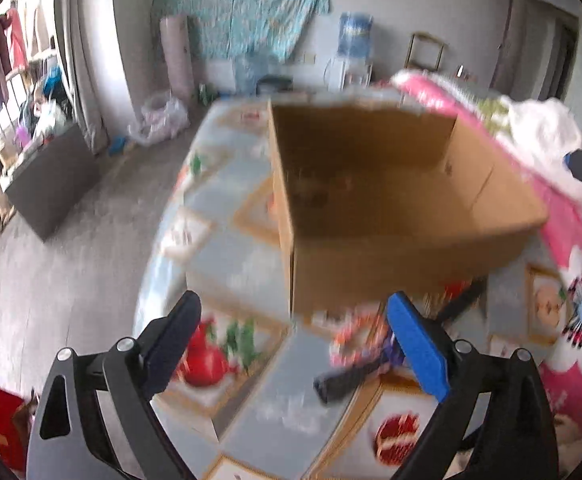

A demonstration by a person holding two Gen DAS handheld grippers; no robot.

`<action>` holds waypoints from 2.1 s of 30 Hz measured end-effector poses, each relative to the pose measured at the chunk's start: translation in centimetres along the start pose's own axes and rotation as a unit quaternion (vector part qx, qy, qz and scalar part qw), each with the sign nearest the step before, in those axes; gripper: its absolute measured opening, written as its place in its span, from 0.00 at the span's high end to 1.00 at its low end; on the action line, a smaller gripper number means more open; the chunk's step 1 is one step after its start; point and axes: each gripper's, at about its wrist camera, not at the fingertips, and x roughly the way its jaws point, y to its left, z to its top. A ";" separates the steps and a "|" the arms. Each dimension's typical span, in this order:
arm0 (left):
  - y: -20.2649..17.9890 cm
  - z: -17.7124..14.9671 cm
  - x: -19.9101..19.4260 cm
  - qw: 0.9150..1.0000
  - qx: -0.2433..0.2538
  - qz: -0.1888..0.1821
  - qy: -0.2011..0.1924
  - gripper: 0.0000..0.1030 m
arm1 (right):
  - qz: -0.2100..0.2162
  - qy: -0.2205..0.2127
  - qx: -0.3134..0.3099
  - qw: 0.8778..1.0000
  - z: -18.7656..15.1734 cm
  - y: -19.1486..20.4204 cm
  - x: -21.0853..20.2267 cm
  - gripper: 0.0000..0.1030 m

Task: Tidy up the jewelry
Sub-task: 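Lift the bracelet over the box rim, lower inside, open both grippers, then move both grippers to the black smartwatch on the table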

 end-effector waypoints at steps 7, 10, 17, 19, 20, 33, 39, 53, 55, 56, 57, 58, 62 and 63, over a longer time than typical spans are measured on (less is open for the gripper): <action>-0.4 -4.5 2.3 0.999 0.002 0.001 0.035 0.10 | -0.018 0.029 0.009 0.999 -3.4 -0.6 1.7 0.08; -0.8 -5.9 3.4 0.999 -0.001 -0.010 0.051 0.10 | -0.018 0.028 0.030 0.999 -4.4 -1.9 1.3 0.08; -2.1 -7.6 4.4 0.998 0.016 -0.017 0.054 0.10 | 0.012 0.105 0.116 0.988 -7.4 -5.0 2.8 0.08; -2.1 -7.6 4.6 0.999 0.016 -0.020 0.046 0.10 | 0.027 0.130 0.136 0.982 -8.1 -5.3 3.6 0.08; -2.3 -7.5 4.7 0.999 0.016 -0.021 0.042 0.10 | 0.037 0.139 0.146 0.979 -8.3 -5.4 3.8 0.08; -2.7 -7.2 5.1 0.996 0.046 -0.069 0.018 0.40 | 0.172 0.197 0.082 0.962 -8.0 1.5 7.0 0.37; -2.1 -7.1 5.5 0.997 0.030 -0.069 0.017 0.58 | 0.196 0.187 -0.057 0.961 -7.6 5.8 7.8 0.39; -1.8 -7.5 5.4 0.997 0.022 -0.079 0.016 0.62 | 0.178 0.223 -0.259 0.923 -8.1 9.8 11.4 0.35; -1.6 -7.5 5.3 0.996 0.020 -0.081 0.015 0.62 | 0.174 0.225 -0.269 0.920 -8.3 10.0 11.5 0.36; -1.5 -7.5 5.3 0.996 0.019 -0.083 0.014 0.62 | 0.172 0.227 -0.272 0.919 -8.4 10.0 11.6 0.37; -1.4 -7.6 5.1 0.996 0.019 -0.088 0.010 0.62 | 0.166 0.228 -0.277 0.919 -8.6 10.0 11.7 0.42; -1.5 -7.6 5.0 0.996 0.021 -0.091 0.008 0.62 | 0.160 0.226 -0.280 0.919 -8.6 9.9 11.6 0.44; -1.9 -7.7 4.4 0.995 0.046 -0.084 -0.004 0.62 | 0.165 0.228 -0.266 0.922 -8.3 9.2 11.5 0.49; -2.2 -7.8 4.4 0.995 0.055 -0.079 -0.004 0.62 | 0.167 0.229 -0.262 0.923 -8.3 9.0 11.6 0.49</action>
